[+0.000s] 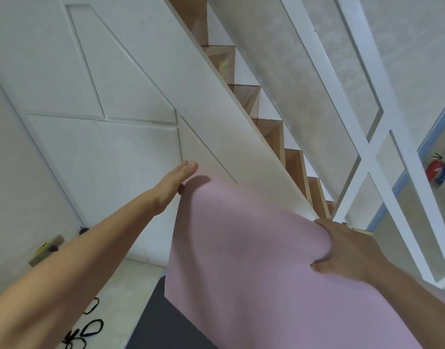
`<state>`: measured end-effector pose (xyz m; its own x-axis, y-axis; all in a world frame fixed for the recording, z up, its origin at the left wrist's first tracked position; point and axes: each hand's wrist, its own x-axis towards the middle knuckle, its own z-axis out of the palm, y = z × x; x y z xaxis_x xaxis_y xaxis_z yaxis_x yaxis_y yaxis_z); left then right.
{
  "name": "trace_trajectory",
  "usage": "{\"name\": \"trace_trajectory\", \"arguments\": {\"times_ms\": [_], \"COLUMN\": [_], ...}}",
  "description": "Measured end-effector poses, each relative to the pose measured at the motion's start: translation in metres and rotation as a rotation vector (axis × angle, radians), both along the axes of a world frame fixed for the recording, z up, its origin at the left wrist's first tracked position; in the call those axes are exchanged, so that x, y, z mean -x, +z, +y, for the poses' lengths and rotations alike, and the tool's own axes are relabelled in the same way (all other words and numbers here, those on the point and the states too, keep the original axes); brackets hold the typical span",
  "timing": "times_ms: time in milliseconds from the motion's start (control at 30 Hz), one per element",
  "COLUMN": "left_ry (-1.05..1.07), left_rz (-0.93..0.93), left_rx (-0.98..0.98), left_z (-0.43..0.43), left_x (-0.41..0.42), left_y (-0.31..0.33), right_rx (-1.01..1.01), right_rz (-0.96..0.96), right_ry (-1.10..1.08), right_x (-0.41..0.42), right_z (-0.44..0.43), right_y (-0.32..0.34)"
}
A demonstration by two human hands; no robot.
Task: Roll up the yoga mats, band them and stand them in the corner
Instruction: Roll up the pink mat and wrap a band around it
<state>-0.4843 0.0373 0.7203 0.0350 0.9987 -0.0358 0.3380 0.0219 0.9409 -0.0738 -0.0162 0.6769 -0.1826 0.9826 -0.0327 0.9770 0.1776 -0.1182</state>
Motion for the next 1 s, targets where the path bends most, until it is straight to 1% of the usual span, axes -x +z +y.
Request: {"name": "trace_trajectory", "arguments": {"times_ms": [33,100,233,367,500,633,733,800,867,933,1000], "left_ry": [-0.017,-0.001,0.102,0.246,0.285,0.305,0.336,0.361,0.385,0.399,0.409], "left_rz": [-0.02,-0.05,-0.029,-0.174,-0.341,-0.397,-0.43,-0.457,-0.473,-0.485,-0.49], "left_rx": [0.01,0.006,-0.095,-0.171,-0.141,-0.136,-0.146,-0.166,-0.181,-0.183,-0.186], "left_z": [0.0,-0.003,-0.012,-0.018,-0.02,-0.023,-0.026,-0.027,-0.027,-0.027,-0.024], "left_x": [-0.002,-0.009,-0.026,-0.02,-0.003,-0.001,0.004,0.012,0.026,0.036,0.043], "left_y": [-0.001,-0.001,0.006,0.008,0.008,0.007,0.007,0.009,0.009,0.009,0.005], "right_rx": [-0.006,-0.017,-0.04,-0.075,-0.164,-0.191,-0.183,-0.268,-0.327,-0.324,-0.284], "right_rz": [-0.028,-0.025,-0.014,0.073,0.061,0.063,0.185,0.271,0.331,0.337,0.348], "right_ry": [0.014,0.017,0.023,0.037,0.059,0.067,0.06,-0.011,-0.168,-0.331,-0.445], "right_x": [0.001,0.004,0.008,0.021,0.033,0.033,0.017,-0.01,-0.045,-0.071,-0.084], "right_z": [0.001,0.003,0.006,0.008,0.01,0.013,0.016,0.018,0.022,0.024,0.027], "right_y": [-0.001,-0.002,-0.002,0.005,0.012,0.014,0.007,-0.002,-0.01,-0.013,-0.016]}}
